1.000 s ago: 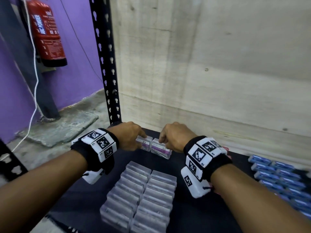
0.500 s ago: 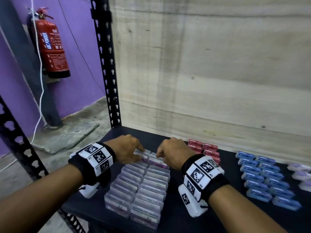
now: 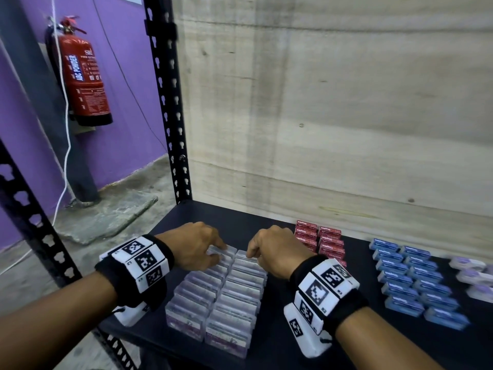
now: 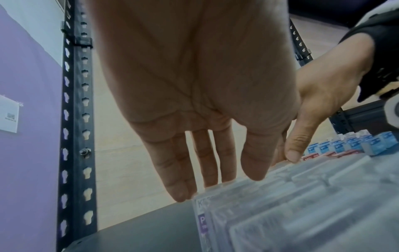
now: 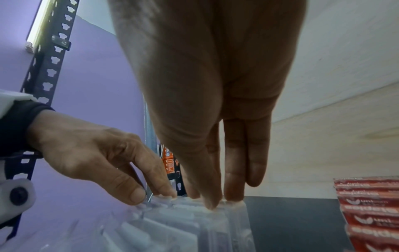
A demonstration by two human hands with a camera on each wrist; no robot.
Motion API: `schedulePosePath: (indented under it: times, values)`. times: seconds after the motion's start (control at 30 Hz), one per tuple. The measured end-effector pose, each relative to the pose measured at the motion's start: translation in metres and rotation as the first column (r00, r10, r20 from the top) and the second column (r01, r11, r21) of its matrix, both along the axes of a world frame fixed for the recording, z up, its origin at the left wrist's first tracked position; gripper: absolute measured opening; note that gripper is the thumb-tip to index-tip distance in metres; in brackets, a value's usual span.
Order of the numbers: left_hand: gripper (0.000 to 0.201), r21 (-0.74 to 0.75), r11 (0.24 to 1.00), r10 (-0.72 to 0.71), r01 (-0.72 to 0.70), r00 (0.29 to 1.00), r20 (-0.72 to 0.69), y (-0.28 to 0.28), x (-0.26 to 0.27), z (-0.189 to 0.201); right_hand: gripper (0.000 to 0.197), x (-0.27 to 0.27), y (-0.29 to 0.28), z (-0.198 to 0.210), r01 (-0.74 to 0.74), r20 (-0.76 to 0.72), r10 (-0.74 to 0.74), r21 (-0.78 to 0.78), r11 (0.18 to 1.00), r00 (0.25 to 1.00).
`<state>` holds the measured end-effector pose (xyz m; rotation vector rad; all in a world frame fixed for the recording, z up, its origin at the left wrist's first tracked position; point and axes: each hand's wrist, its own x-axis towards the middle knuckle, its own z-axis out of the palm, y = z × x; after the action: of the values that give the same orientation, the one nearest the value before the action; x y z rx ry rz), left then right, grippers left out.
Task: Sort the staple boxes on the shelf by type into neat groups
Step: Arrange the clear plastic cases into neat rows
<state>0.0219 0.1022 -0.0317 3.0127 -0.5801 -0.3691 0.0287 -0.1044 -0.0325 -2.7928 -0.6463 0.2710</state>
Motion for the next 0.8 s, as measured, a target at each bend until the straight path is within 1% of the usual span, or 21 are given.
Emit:
schedulePosePath:
  times: [0.17,0.27,0.33,0.4,0.47,0.5,0.53,0.57,0.6,0.63,0.67,0.7,0.73,0.8]
  values:
    - [0.041,0.004,0.999,-0.039,0.039,0.999,0.014,0.0,-0.005,-0.001,0.041,-0.004,-0.001,-0.002,0.001,0.013,-0.001,0.004,1.0,1.0]
    - [0.041,-0.023,0.999,-0.025,0.025,1.0,-0.01,0.0,-0.006,-0.001,0.043,-0.004,-0.002,-0.004,-0.031,0.04,0.032,-0.021,0.999,0.999]
    - [0.04,-0.047,0.999,-0.014,0.012,0.999,-0.042,0.0,-0.005,0.001,0.041,-0.005,-0.005,-0.005,-0.071,0.059,0.074,-0.044,0.996,0.996]
    - [0.04,-0.06,0.998,-0.017,0.013,0.998,-0.058,0.0,-0.004,0.004,0.035,-0.005,-0.01,-0.003,-0.107,0.061,0.109,-0.044,0.993,0.992]
    - [0.048,-0.065,0.998,-0.019,0.015,0.998,-0.052,0.001,-0.003,0.009,0.028,-0.008,-0.014,0.002,-0.138,0.045,0.138,0.003,0.99,0.989]
    - [0.058,-0.064,0.998,-0.02,0.017,0.998,-0.056,0.003,-0.003,0.013,0.028,-0.009,-0.016,0.006,-0.158,0.052,0.157,0.022,0.987,0.986]
    - [0.072,-0.06,0.998,-0.025,0.02,0.996,-0.083,0.004,-0.002,0.016,0.033,-0.011,-0.018,0.009,-0.176,0.063,0.175,0.026,0.984,0.983]
    - [0.089,-0.055,0.998,-0.028,0.021,0.99,-0.137,0.007,-0.003,0.019,0.044,-0.013,-0.019,0.01,-0.192,0.057,0.191,0.017,0.981,0.98]
    - [0.108,-0.041,0.999,-0.024,0.016,0.979,-0.2,0.009,-0.004,0.023,0.062,-0.015,-0.02,0.011,-0.205,0.021,0.205,-0.004,0.979,0.979]
    - [0.124,-0.01,1.0,-0.014,0.012,0.965,-0.263,0.012,-0.006,0.025,0.085,-0.019,-0.021,0.01,-0.209,-0.059,0.207,-0.029,0.978,0.977]
    - [0.135,0.034,0.999,-0.014,0.026,0.953,-0.303,0.013,-0.008,0.026,0.106,-0.024,-0.021,0.01,-0.205,-0.153,0.194,-0.066,0.976,0.969]
    - [0.142,0.087,0.995,-0.02,0.051,0.944,-0.33,0.014,-0.011,0.026,0.122,-0.029,-0.02,0.009,-0.211,-0.235,0.18,-0.113,0.971,0.955]
    - [0.148,0.139,0.987,-0.027,0.081,0.935,-0.355,0.014,-0.013,0.025,0.132,-0.034,-0.019,0.006,-0.225,-0.288,0.174,-0.155,0.962,0.942]
    - [0.154,0.216,0.967,-0.041,0.137,0.916,-0.398,0.01,-0.018,0.021,0.142,-0.04,-0.014,0.001,-0.251,-0.331,0.172,-0.215,0.944,0.928]
